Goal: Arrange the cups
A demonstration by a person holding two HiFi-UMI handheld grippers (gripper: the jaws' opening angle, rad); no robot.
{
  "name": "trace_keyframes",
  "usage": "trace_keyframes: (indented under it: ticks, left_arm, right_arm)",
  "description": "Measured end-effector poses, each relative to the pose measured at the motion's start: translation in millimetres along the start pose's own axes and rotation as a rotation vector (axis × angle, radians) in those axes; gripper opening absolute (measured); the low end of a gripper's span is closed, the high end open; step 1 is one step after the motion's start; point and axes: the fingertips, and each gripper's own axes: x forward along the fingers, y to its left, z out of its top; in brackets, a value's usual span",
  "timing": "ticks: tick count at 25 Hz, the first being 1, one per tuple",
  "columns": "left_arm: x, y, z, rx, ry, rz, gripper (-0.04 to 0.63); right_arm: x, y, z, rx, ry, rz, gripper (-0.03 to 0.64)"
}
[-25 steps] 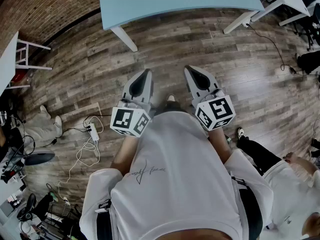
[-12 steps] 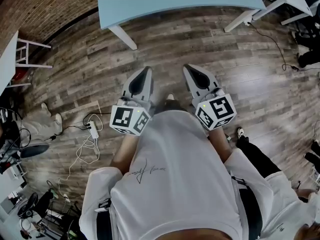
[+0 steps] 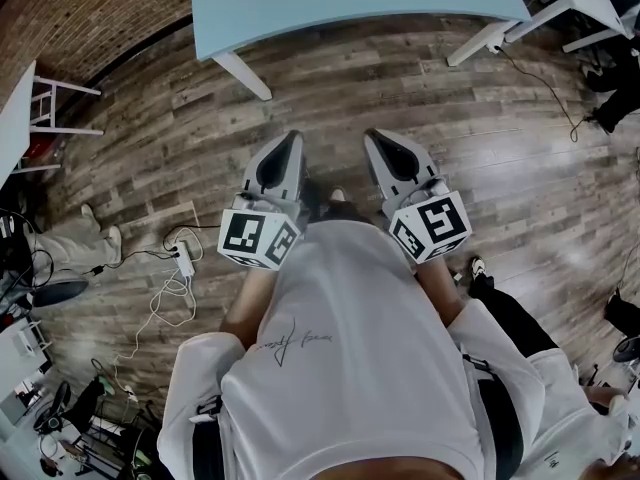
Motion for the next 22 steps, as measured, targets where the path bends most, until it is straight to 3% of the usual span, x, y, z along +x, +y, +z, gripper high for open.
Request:
trace_keyframes:
  ticks: [12,22]
  left_arm:
    - [46.0,26.8,10.6,-0.011,0.001,-0.010,0.008]
    - [97.1,74.6,34.5,-0.026,0.009,-0.017,0.008]
  right_arm:
    - [45.2,-19.3,8.3,0.009,0.010,0.043,0.021]
    - [116.4,-33.2,25.4,0.020,0.000,0.111,0.021]
